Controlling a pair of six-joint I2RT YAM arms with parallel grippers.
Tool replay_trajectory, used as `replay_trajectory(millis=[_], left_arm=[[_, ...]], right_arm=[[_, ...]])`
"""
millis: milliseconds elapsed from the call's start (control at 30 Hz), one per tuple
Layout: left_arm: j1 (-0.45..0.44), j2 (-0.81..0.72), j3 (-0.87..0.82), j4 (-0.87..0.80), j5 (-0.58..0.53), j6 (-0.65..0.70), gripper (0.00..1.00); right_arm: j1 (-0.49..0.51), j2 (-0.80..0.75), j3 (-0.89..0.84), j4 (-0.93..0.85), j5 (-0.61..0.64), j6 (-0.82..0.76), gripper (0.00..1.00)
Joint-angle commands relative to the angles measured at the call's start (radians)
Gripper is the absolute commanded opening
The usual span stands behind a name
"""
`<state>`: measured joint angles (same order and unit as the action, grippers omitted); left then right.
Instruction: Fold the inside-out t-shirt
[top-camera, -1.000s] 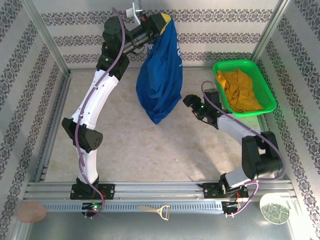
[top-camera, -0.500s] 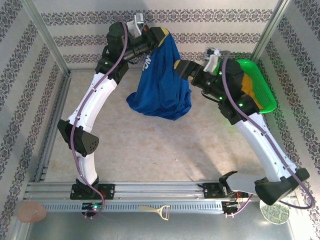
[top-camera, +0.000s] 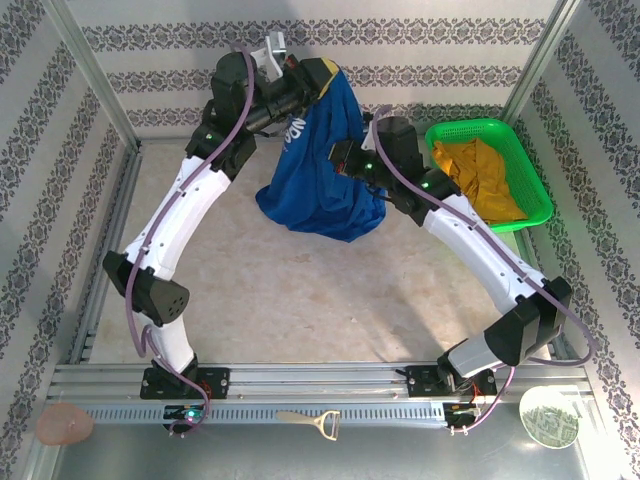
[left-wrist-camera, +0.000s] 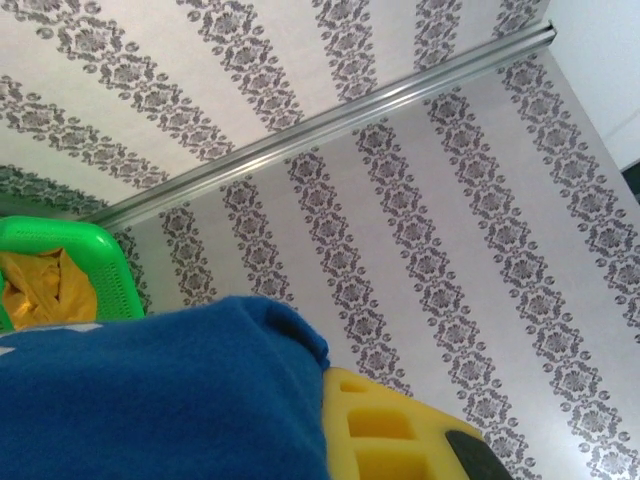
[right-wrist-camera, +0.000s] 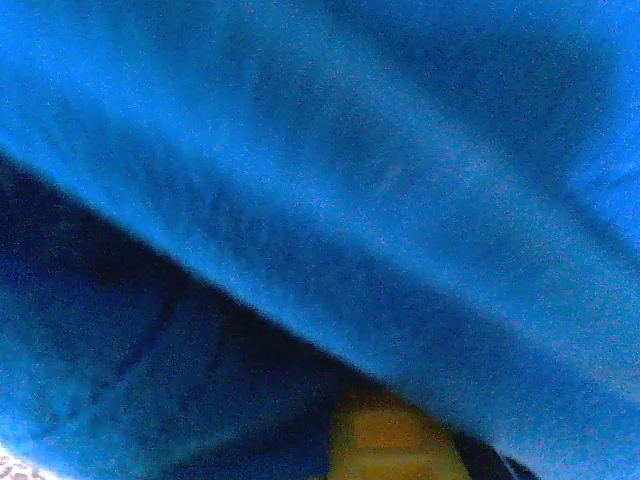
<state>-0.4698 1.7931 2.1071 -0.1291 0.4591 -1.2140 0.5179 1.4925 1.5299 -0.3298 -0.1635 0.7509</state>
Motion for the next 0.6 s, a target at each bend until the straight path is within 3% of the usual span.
replay_trajectory(millis=[0,133,300,400,500,567], left_arm=[[0.0,-0.058,-0.015,0.01,-0.059,-0.024,0.0],[0.023,-0.032,0.035,-0.058,-0.078,0.015,0.0],[0.06,0.07,0.161,-0.165,-0.078,0.083,0.01],[0.085,0.154,0.245,-0.21,-0.04,0.123,0.17],[0.125,0.228,0.315,-0.247,0.037,0.148,0.36],[0.151,0.259,0.337,-0.277,0.097,0.175,0.5]], right_arm=[[-0.032,-0.062,0.053,0.003,-0.084,-0.022,0.0],[-0.059,-0.127,0.139,0.033,-0.246,0.016,0.0],[-0.071,-0.129,0.264,0.074,-0.34,0.055,0.0],[-0.096,-0.117,0.194,0.139,-0.331,0.114,0.0],[-0.155,-0.116,0.018,0.376,-0.335,0.313,0.0],[-0.17,-0.107,-0.03,0.434,-0.319,0.369,0.0]])
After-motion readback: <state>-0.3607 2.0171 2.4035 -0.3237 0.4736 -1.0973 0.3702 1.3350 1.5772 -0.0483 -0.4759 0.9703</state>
